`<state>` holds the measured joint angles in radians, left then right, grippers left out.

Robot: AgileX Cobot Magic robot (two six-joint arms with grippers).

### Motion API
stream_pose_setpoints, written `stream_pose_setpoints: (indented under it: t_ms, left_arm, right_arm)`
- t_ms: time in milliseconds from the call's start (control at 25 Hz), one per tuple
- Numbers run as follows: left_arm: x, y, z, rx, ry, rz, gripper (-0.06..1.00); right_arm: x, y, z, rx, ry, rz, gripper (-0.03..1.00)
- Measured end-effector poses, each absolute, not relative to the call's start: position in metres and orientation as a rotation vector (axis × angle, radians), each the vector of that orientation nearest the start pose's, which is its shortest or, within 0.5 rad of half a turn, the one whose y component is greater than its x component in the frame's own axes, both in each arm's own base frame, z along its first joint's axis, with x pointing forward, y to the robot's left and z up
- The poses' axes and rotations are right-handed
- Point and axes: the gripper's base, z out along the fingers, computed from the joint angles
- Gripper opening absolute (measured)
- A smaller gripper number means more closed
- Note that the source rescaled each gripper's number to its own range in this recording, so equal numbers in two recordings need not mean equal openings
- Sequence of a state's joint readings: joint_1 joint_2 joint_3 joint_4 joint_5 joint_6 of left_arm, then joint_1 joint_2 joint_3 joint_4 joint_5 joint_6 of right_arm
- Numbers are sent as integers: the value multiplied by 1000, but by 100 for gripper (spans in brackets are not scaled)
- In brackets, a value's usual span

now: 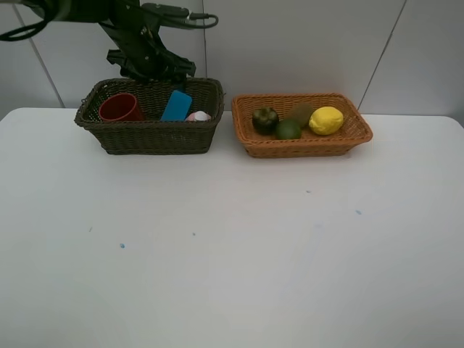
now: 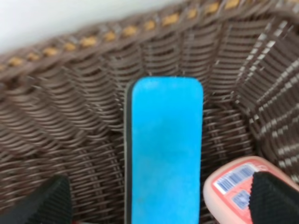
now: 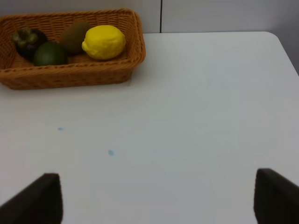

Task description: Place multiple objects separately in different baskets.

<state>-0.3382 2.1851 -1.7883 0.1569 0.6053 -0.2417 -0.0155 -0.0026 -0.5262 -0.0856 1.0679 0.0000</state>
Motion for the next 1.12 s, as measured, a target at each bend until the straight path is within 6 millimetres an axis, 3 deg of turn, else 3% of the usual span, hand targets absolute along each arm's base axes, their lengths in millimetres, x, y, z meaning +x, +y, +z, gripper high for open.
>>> stream_pose_setpoints:
  t_ms: [320, 480, 760, 1120]
  left_arm:
    - [432, -142, 308, 214, 2371, -78, 98]
    - [407, -134, 339, 234, 2400, 4, 98]
    - [359, -113, 364, 230, 2432, 58, 98]
    - [257, -75, 373, 230, 2417, 62, 98]
  right_arm:
    - [-9, -7, 284, 21, 2021, -112, 87]
    - [-9, -7, 284, 21, 2021, -112, 87]
    - [-9, -7, 284, 21, 2021, -112, 87]
    - [-9, -7, 284, 21, 2021, -112, 87]
